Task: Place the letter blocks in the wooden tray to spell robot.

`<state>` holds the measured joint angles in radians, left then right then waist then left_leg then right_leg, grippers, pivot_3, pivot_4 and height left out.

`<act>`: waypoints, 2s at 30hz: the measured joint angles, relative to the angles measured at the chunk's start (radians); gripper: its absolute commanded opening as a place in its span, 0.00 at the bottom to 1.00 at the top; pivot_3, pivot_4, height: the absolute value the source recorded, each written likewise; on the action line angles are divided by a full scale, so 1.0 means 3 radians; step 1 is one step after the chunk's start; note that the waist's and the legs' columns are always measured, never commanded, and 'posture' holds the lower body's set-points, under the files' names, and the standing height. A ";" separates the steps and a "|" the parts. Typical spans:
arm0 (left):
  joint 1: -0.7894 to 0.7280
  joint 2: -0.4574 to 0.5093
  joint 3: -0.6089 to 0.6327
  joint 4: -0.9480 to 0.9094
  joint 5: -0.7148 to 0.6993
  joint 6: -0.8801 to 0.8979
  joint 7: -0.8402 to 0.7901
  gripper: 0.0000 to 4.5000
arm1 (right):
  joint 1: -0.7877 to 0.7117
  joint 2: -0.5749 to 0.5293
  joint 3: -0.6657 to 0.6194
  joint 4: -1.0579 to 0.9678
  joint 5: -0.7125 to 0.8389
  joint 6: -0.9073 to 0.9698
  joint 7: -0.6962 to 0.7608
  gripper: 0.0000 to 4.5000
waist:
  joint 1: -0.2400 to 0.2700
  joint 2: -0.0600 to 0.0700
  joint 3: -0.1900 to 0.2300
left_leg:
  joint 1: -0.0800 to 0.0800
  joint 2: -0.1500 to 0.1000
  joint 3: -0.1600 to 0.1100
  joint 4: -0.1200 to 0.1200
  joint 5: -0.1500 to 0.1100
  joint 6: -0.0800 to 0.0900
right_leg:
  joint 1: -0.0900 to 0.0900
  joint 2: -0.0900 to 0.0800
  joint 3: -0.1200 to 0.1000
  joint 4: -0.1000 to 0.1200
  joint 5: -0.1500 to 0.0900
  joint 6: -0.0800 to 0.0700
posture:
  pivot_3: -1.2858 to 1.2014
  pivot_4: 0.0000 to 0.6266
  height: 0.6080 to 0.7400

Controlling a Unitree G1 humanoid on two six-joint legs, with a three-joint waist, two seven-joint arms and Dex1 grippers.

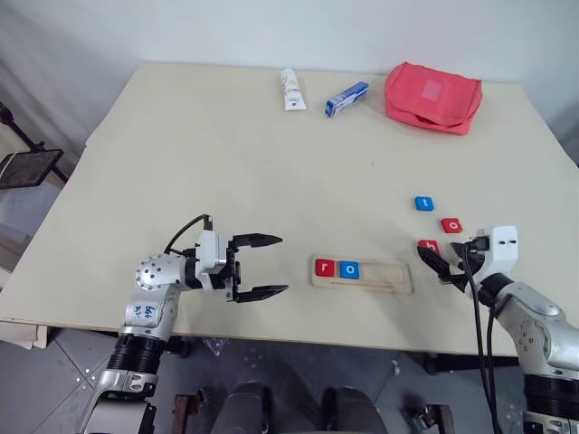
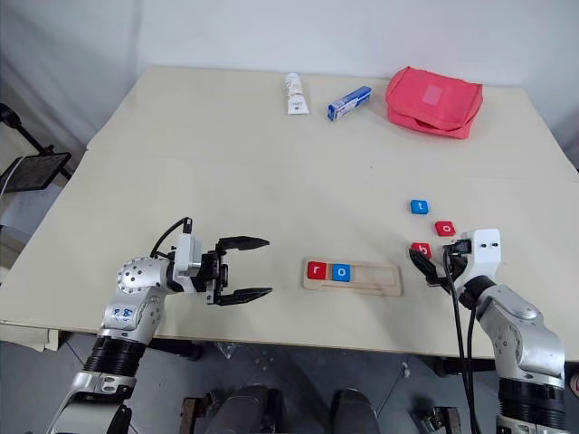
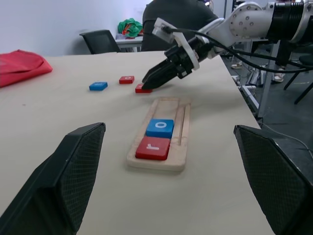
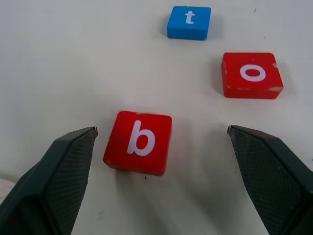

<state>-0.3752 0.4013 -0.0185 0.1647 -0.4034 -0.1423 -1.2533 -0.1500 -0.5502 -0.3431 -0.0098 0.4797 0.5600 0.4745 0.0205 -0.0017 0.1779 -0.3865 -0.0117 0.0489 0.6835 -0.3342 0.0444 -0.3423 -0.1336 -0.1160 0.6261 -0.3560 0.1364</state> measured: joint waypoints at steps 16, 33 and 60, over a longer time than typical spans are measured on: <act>0.0030 -0.0024 -0.0003 0.0009 0.0002 -0.0003 0.0072 0.99 | 0.0004 0.0151 0.0100 -0.0105 -0.0174 -0.0059 -0.0118 1.00 | -0.0014 0.0000 0.0000 | 0.0001 0.0002 0.0000 0.0000 0.0000 0.0000 | 0.0000 0.0002 0.0000 0.0000 0.0000 0.0000 | 0.52 0.24 1.00; -0.0067 -0.0060 -0.0008 0.0080 0.0014 -0.0010 0.0086 1.00 | 0.0110 0.0515 0.0217 -0.0428 -0.0492 -0.0133 -0.0591 0.33 | -0.0073 0.0001 -0.0001 | 0.0002 0.0004 -0.0002 -0.0001 0.0001 -0.0002 | 0.0000 0.0004 0.0002 0.0001 0.0000 0.0000 | 0.52 0.24 1.00; -0.0309 0.0113 0.0127 0.1019 -0.0121 -0.0427 -0.0821 1.00 | 0.1195 0.1045 0.0197 -0.1902 -0.0459 0.0371 -0.1195 0.40 | -0.0071 0.0003 -0.0002 | 0.0001 -0.0002 -0.0001 -0.0005 0.0002 -0.0001 | -0.0005 0.0002 0.0012 0.0004 0.0000 0.0000 | 0.52 0.24 1.00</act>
<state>-0.4680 0.4351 0.0197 0.4703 -0.4396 -0.2704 -1.4997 0.2085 -0.2366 -0.2840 -0.5805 0.3420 0.6714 0.1160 -0.0007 -0.0007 0.1774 -0.3863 -0.0122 0.0485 0.6820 -0.3337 0.0440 -0.3437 -0.1330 -0.1126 0.6272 -0.3560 0.1364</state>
